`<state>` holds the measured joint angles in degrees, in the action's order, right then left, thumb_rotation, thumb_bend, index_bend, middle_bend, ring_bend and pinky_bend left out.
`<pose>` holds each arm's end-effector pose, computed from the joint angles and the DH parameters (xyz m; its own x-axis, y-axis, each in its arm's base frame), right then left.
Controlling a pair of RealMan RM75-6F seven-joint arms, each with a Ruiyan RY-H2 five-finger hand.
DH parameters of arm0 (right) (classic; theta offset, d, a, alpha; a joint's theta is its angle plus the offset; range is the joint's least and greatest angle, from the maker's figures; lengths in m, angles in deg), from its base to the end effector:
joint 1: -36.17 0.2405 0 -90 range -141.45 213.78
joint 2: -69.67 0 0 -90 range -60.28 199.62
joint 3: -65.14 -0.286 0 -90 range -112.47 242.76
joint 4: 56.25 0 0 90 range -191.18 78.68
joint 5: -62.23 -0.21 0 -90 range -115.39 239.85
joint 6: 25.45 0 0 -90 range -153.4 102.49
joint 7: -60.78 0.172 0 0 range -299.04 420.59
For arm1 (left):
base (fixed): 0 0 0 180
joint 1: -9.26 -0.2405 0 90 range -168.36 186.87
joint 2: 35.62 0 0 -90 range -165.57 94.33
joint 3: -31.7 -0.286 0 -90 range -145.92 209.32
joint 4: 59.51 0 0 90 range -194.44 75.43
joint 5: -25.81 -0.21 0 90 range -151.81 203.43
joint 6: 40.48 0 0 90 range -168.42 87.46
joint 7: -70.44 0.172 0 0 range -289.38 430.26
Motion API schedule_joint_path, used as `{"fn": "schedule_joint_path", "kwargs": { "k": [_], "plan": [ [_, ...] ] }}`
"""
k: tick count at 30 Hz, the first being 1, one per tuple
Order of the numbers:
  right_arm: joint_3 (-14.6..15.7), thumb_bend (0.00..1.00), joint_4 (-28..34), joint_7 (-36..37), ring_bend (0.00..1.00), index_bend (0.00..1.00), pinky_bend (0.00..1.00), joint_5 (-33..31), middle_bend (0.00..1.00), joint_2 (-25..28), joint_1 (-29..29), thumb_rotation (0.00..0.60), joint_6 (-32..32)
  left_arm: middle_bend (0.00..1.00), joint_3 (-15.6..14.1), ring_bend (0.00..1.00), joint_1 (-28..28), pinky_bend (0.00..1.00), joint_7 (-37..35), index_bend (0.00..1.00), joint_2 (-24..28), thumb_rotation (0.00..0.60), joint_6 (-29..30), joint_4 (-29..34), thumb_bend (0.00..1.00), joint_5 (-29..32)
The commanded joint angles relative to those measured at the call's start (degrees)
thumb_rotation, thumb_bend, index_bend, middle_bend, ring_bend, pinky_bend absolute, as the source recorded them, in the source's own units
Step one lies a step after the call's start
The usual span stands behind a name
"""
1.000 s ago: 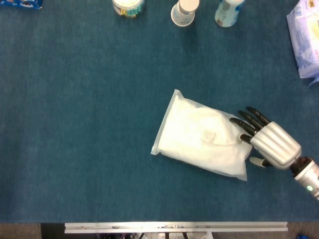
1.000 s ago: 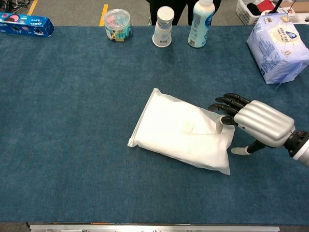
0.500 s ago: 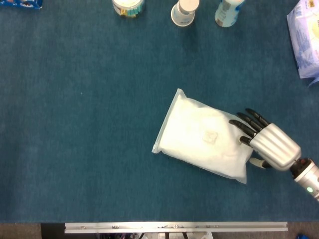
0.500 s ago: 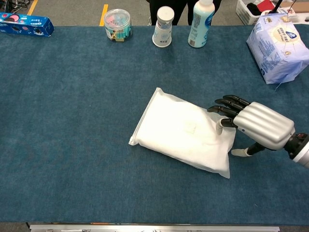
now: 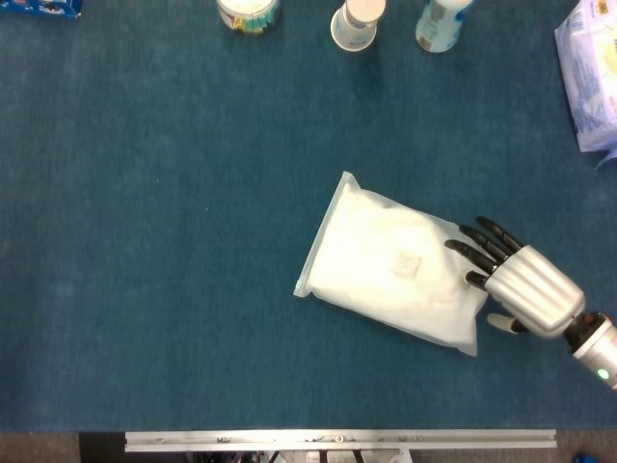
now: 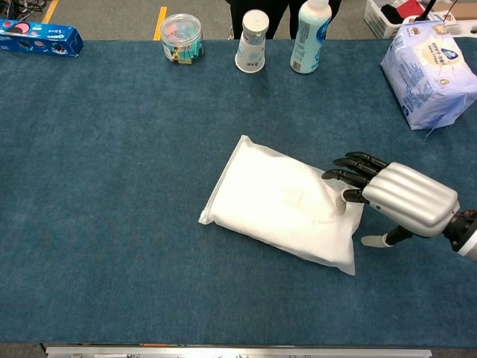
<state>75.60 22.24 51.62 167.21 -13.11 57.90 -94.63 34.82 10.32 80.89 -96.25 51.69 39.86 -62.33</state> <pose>-0.2725 -0.2195 -0.0171 0.6483 -0.2241 0.7277 -0.6538 -0.6537 0.3812 -0.3159 0.1884 0.1999 0.5044 -0.0950 0.8583 0.8631 0.0238 -0.5045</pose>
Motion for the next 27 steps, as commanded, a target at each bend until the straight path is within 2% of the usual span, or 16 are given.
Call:
{"fn": "schedule_joint_path", "kwargs": {
  "k": [1, 10, 18, 23, 27],
  "plan": [
    [0.25, 0.0, -0.16, -0.09, 0.0, 0.45, 0.04, -0.14, 0.15, 0.13, -0.05, 0.6, 0.32, 0.43, -0.01, 0.38, 0.0, 0.51, 0.04, 0.44, 0.01, 0.6, -0.01, 0.02, 0.18, -0.02],
    [-0.63, 0.0, 0.18, 0.88, 0.0, 0.45, 0.03, 0.31, 0.15, 1.24, -0.22, 0.6, -2.48, 0.43, 0.06, 0.38, 0.0, 0.51, 0.14, 0.44, -0.05, 0.6, 0.04, 0.03, 0.18, 0.01],
    [-2.39, 0.0, 3.36, 0.57, 0.0, 0.45, 0.03, 0.61, 0.15, 6.51, -1.56, 0.6, -8.66, 0.43, 0.05, 0.38, 0.18, 0.51, -0.17, 0.45, -0.14, 0.6, -0.27, -0.12, 0.18, -0.06],
    [-3.29, 0.0, 6.36, -2.65, 0.0, 0.35, 0.03, -0.35, 0.15, 10.96, -3.67, 0.6, -12.16, 0.43, 0.06, 0.38, 0.66, 0.51, -0.45, 0.45, -0.59, 0.6, -1.22, -0.7, 0.18, 0.22],
    [-3.57, 0.0, 8.39, -4.94, 0.0, 0.34, 0.03, -0.76, 0.15, 13.62, -6.07, 0.6, -15.48, 0.43, 0.12, 0.38, 1.15, 0.51, -0.94, 0.45, -1.01, 0.6, -2.1, -1.22, 0.18, 0.5]
  ]
}}
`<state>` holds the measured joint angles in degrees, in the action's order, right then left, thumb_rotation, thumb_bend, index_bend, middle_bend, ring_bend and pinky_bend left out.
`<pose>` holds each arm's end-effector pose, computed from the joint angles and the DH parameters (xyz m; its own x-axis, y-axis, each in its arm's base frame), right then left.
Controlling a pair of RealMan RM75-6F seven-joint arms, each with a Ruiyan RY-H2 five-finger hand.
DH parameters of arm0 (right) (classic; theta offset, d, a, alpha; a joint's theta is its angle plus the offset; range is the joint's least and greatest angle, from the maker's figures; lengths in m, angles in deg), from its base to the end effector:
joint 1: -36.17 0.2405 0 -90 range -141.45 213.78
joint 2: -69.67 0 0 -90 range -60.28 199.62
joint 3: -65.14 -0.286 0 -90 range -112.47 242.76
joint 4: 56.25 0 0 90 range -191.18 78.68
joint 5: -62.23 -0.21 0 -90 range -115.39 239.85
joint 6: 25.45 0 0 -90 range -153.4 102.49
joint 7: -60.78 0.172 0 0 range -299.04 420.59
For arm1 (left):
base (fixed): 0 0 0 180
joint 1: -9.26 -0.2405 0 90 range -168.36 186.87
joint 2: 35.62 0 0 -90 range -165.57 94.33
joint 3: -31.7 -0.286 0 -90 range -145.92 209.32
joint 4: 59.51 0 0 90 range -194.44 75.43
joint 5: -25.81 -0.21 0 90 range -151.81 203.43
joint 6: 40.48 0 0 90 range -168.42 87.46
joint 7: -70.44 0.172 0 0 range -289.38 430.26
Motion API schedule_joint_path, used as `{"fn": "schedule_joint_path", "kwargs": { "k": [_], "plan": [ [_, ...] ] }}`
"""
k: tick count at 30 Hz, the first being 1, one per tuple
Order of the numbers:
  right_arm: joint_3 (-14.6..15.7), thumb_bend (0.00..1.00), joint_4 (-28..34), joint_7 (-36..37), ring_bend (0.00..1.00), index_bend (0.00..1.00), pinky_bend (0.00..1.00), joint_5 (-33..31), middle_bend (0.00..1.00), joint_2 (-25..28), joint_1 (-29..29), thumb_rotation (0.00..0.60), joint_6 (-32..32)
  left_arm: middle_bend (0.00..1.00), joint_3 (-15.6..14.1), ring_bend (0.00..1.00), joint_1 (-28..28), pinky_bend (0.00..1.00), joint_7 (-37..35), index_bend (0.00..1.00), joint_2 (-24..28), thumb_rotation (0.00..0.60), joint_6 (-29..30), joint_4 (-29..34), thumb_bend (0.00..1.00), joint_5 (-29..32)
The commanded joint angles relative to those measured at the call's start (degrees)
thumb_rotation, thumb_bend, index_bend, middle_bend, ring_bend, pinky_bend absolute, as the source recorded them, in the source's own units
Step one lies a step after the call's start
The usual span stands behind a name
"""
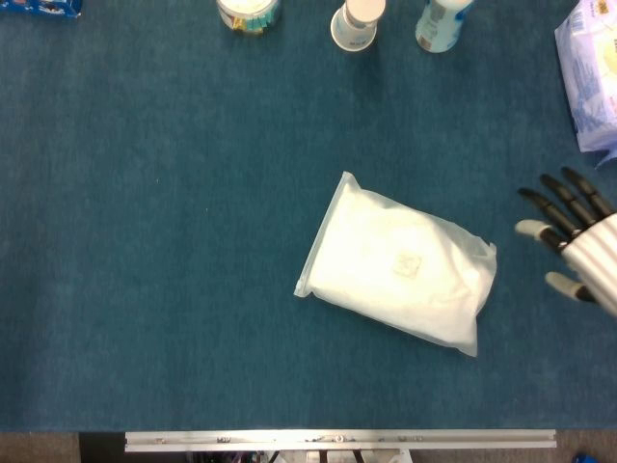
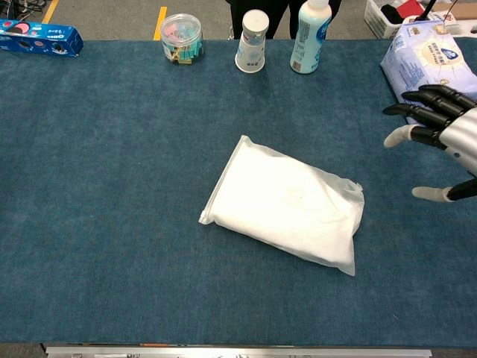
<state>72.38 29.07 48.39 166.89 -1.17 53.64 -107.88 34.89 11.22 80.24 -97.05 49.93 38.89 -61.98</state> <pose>-0.2754 -0.2271 0.0863 0.6343 0.0018 0.7731 -0.6551 -0.5298 0.5387 -0.3182 0.1941 0.1923 0.4967 -0.0731 0.8648 0.8675 0.0109 -0.4973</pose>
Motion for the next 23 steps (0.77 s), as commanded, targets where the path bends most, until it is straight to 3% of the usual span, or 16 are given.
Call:
{"fn": "schedule_joint_path", "kwargs": {
  "k": [1, 11, 23],
  "plan": [
    [-0.43, 0.0, 1.94, -2.09, 0.0, 0.34, 0.03, -0.6, 0.15, 2.19, -2.36, 0.6, -2.93, 0.43, 0.1, 0.38, 0.36, 0.51, -0.45, 0.45, -0.31, 0.6, -0.5, -0.39, 0.18, 0.2],
    [-1.51, 0.0, 4.11, -3.19, 0.0, 0.34, 0.03, -4.16, 0.15, 5.88, -8.72, 0.6, -9.41, 0.43, 0.44, 0.38, 1.45, 0.51, -1.9, 0.47, -1.25, 0.6, -2.3, -2.0, 0.18, 1.23],
    [-3.13, 0.0, 3.94, -0.81, 0.0, 0.35, 0.03, -5.39, 0.15, 6.97, -9.84, 0.6, -8.99, 0.43, 0.42, 0.38, 1.82, 0.51, -1.66, 0.48, -1.78, 0.6, -2.87, -2.54, 0.18, 1.83]
  ]
}}
